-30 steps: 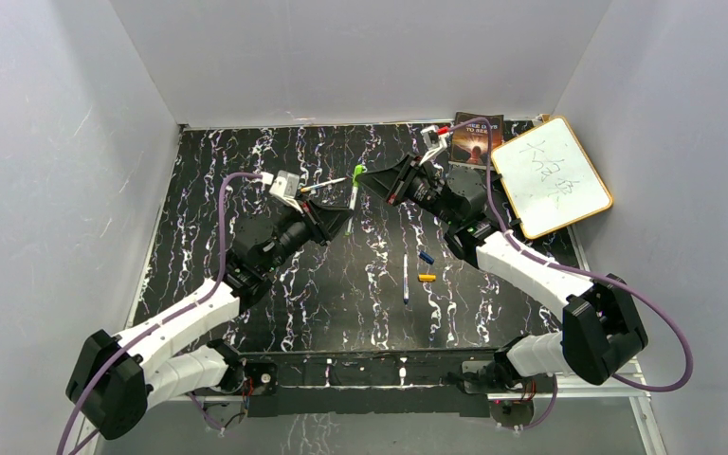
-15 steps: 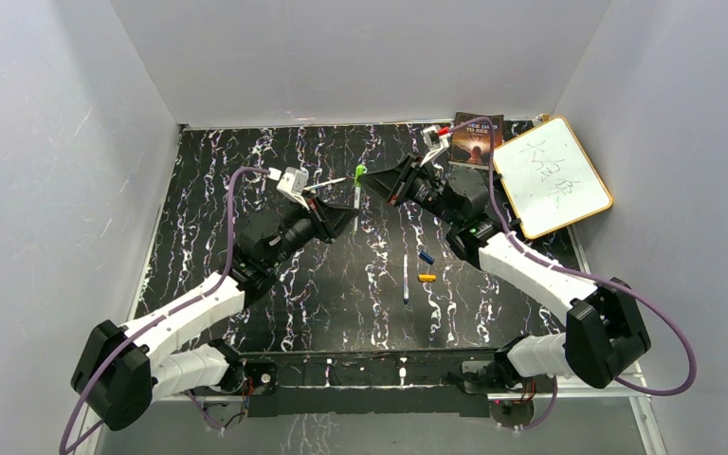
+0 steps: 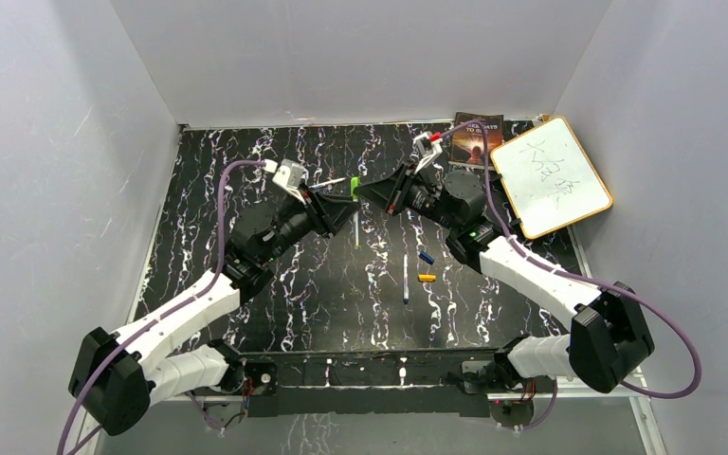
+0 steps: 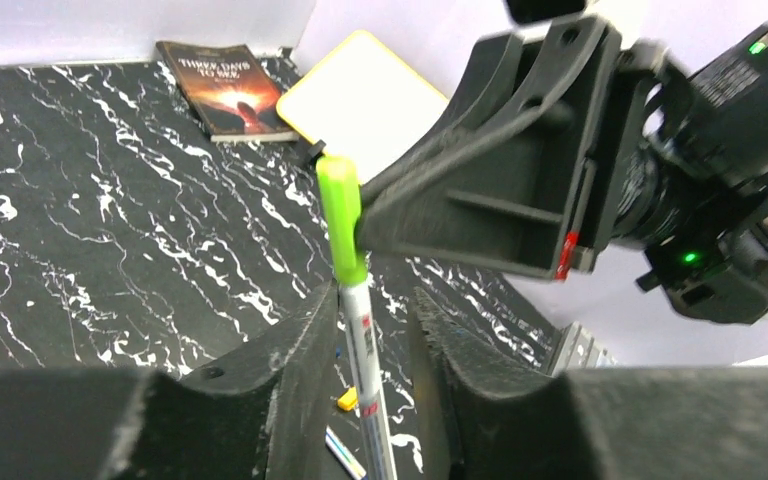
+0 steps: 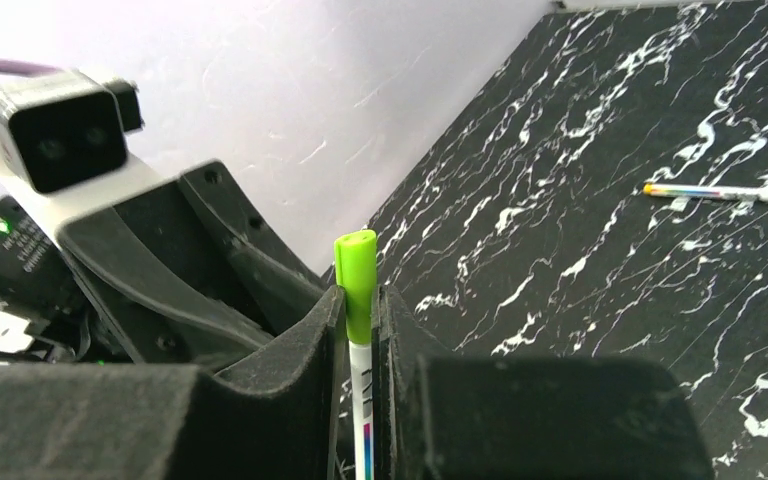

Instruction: Insert the pens into the pen caps

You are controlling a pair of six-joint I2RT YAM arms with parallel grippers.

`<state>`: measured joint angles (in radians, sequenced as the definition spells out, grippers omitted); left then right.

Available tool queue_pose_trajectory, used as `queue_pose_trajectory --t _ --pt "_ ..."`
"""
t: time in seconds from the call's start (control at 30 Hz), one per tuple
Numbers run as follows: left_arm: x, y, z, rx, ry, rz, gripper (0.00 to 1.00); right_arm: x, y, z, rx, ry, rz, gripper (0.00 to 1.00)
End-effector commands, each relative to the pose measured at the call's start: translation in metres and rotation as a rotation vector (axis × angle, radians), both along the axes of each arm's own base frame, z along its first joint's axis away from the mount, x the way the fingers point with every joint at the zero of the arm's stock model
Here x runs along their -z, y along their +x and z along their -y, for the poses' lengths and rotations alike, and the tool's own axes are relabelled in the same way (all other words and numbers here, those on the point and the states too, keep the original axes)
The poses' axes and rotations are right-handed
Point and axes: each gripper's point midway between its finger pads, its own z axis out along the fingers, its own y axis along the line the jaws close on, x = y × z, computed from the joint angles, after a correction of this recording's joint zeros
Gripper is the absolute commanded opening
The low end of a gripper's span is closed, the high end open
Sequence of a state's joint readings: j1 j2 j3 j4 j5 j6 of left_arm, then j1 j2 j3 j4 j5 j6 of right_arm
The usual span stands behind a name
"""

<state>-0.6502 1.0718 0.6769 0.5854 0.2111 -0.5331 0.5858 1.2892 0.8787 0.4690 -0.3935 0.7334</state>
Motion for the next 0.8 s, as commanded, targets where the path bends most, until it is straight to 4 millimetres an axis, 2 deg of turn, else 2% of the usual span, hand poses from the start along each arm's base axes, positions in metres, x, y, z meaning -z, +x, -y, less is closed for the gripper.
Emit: queue_pose_trajectory --t 0.0,0.2,0.37,0.4,0.53,0.77 --pt "-0.048 -0.002 -0.010 -0.031 -0.070 0.125 0.33 -0.014 -0.007 -0.004 -0.033 0.003 0.043 0.00" --pt "-0.040 -0.003 -0.009 -0.021 -0.040 0.120 0.44 -0.016 -0.008 -0.003 -0.030 0.008 0.049 0.00" --pt "-0.029 -0.009 -0.002 0.032 -0.032 0.090 0.66 -0.027 -0.007 -0.002 -0.023 0.015 0.077 0.00" --pt "-0.028 -0.011 -0.001 0.042 -0.038 0.085 0.68 -0.029 -0.007 -0.002 -0.024 0.016 0.082 0.00" --pt "-0.021 -0.014 -0.002 0.046 -0.049 0.066 0.70 -0.029 -0.007 -0.003 -0.026 0.019 0.083 0.00" --pt "-0.021 -0.017 -0.011 0.014 -0.043 0.068 0.72 -0.023 -0.004 0.000 -0.006 0.016 0.071 0.00"
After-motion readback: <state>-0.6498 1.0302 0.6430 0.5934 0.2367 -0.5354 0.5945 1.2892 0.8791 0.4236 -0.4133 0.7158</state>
